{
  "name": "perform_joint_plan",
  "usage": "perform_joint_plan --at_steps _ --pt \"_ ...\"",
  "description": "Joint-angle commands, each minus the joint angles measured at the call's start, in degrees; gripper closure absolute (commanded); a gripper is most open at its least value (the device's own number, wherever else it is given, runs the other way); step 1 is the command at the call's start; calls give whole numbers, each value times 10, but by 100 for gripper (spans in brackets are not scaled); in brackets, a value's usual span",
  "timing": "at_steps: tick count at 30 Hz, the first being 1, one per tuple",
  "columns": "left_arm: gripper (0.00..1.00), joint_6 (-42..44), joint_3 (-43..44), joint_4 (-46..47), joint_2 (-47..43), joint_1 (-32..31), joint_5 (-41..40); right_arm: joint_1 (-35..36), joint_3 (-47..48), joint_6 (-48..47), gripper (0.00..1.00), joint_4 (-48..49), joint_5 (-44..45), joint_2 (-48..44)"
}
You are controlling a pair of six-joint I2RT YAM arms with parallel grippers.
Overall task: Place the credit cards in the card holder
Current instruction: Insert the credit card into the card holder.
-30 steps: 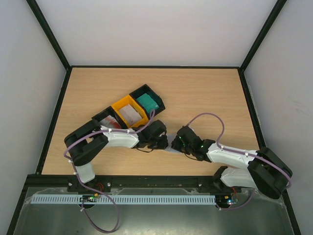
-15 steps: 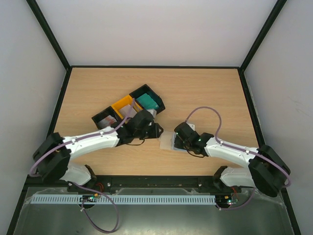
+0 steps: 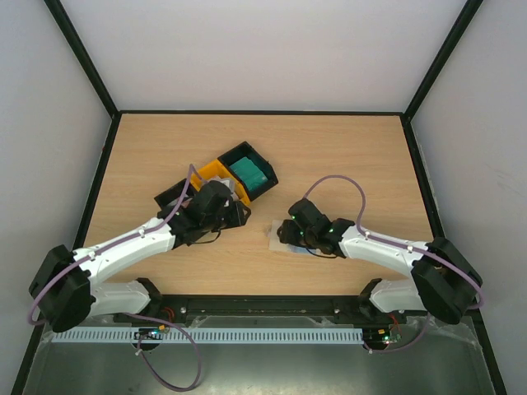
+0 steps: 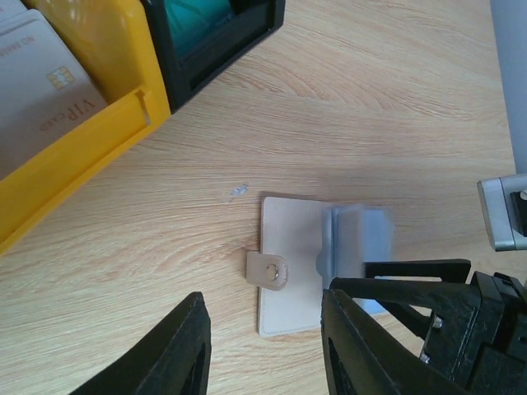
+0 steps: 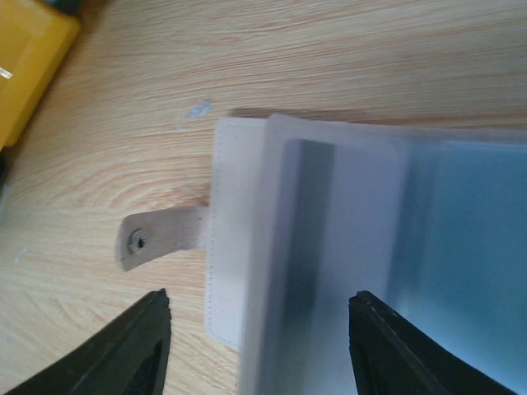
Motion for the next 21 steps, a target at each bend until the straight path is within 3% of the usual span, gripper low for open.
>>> perform_joint_plan --at_steps 1,4,12,16,21 --pt "59 10 -6 -23 -24 13 -6 -2 -1 -6 38 65 -51 14" --pt "54 14 -2 -31 -32 19 -7 -2 -24 -4 31 117 -66 24" --pt "43 45 31 -81 -49 25 -25 -1 -26 -6 30 140 -58 84" --pt "37 95 60 -128 -55 25 -44 -2 -7 -15 30 105 -27 36" --pt "43 120 75 -200 -61 26 -100 -1 8 -24 30 57 23 -61"
